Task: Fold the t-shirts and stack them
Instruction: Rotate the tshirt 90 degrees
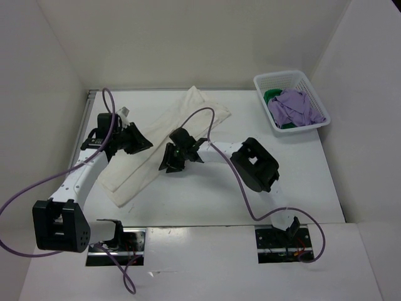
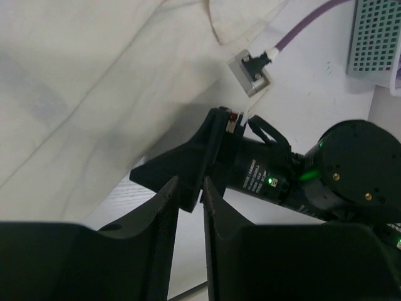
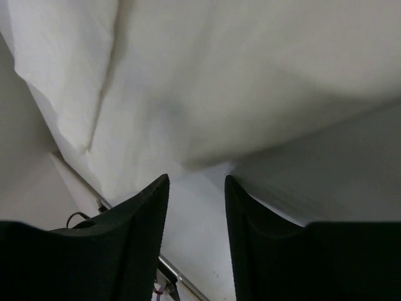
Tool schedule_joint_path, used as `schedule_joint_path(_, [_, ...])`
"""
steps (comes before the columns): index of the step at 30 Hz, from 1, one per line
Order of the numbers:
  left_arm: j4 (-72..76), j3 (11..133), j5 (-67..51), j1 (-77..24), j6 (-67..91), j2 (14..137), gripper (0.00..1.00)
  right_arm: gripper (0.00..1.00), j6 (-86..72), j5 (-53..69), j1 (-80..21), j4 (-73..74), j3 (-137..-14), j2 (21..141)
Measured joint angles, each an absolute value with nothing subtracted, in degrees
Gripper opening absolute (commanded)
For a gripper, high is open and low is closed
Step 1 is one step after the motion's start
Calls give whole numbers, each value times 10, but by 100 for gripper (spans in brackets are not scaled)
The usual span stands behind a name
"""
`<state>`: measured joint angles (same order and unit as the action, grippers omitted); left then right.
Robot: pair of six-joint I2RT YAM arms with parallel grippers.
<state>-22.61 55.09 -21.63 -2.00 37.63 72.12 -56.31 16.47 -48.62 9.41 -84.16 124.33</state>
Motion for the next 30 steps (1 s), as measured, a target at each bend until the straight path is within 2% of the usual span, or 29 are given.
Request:
schedule_joint_path(1, [-228,549,-216,-20,376,721,29,42,-565,161,-486,92,-856,1255])
schedule_joint_path(4, [-227,548,-216,-20,375,721,29,17,-572,151,-486,81,-883,1282])
schedule_joint_path(5, [-227,548,-216,-20,375,721,29,5,-574,151,-485,79,-885,1285])
schedule_joint_path(6, [-227,548,-216,-20,374,721,29,0,-571,149,-483,80,-885,1286])
schedule_joint_path(10, [-227,548,-216,-22,371,724,29,0,-560,150,-469,76,-863,1273])
schedule_joint_path(14, [-223,548,-216,-48,361,746,29,0,-510,152,-410,104,-741,1179])
schedule_joint_path(16, [-222,548,-218,-66,360,759,34,7,-472,154,-359,135,-685,1127])
schedule_joint_path(17, [-221,546,-220,-77,359,765,35,21,-453,153,-331,157,-664,1105])
schedule_joint_path(20, [-225,530,-225,-101,358,771,41,50,-421,148,-265,195,-622,1057])
schedule_joint_path(23, [-245,511,-226,-115,356,771,43,53,-414,142,-261,207,-580,1008])
schedule_joint_path(30, [-316,457,-212,-176,366,766,44,53,-489,144,-291,216,-418,827])
